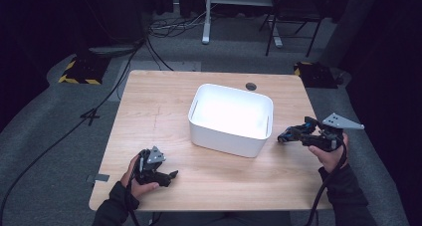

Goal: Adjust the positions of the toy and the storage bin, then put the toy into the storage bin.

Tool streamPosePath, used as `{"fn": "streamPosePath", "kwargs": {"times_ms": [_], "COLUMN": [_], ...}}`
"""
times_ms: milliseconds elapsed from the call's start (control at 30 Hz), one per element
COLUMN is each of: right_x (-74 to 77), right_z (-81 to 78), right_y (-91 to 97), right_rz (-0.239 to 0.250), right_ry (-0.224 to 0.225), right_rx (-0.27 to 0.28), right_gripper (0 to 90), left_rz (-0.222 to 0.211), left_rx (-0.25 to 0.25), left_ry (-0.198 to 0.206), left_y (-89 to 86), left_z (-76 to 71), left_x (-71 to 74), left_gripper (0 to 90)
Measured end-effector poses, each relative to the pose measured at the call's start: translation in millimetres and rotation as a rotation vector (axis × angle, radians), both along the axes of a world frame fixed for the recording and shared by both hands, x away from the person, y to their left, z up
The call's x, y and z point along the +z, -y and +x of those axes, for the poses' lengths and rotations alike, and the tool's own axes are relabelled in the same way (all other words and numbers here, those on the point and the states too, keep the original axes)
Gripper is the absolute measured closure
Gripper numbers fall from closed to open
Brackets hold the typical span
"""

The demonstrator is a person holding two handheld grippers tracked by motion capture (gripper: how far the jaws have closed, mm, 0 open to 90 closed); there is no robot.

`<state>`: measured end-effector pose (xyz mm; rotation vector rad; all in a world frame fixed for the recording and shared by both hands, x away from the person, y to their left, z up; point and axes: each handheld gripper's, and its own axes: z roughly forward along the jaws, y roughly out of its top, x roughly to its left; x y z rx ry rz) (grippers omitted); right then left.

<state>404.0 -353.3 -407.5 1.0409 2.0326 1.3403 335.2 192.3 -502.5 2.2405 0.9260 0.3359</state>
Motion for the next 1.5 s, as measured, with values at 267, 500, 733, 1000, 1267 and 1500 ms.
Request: {"fn": "streamPosePath", "kwargs": {"times_ms": [267, 500, 733, 1000, 1267, 1500], "right_x": [7.0, 21.7, 39.0, 55.3, 72.6, 86.3], "right_z": [2.5, 5.2, 5.5, 8.2, 15.1, 17.4], "right_y": [1.0, -1.0, -4.4, -9.9, -17.1, -23.3], "right_rz": [-0.006, -0.015, -0.013, -0.003, 0.004, -0.001], "right_ry": [0.004, 0.015, 0.040, 0.074, 0.091, 0.110], "right_rx": [-0.009, -0.016, -0.007, 0.007, 0.008, 0.026], "right_gripper": [24.6, 24.6, 24.6, 24.7, 24.7, 24.7], "left_rz": [-0.001, -0.001, -0.001, 0.002, 0.002, 0.001], "left_rx": [-0.009, -0.009, -0.008, -0.003, -0.002, 0.002], "left_ry": [-0.004, -0.004, -0.004, 0.000, 0.000, 0.000], "left_y": [0.1, 0.2, 0.3, 0.5, 0.5, 0.7], "left_z": [1.2, 1.2, 1.1, 0.8, 0.7, 0.6], "left_x": [0.1, 0.1, 0.1, 0.2, 0.1, 0.2], "left_gripper": [13.3, 13.4, 13.4, 13.4, 13.5, 13.4]}}
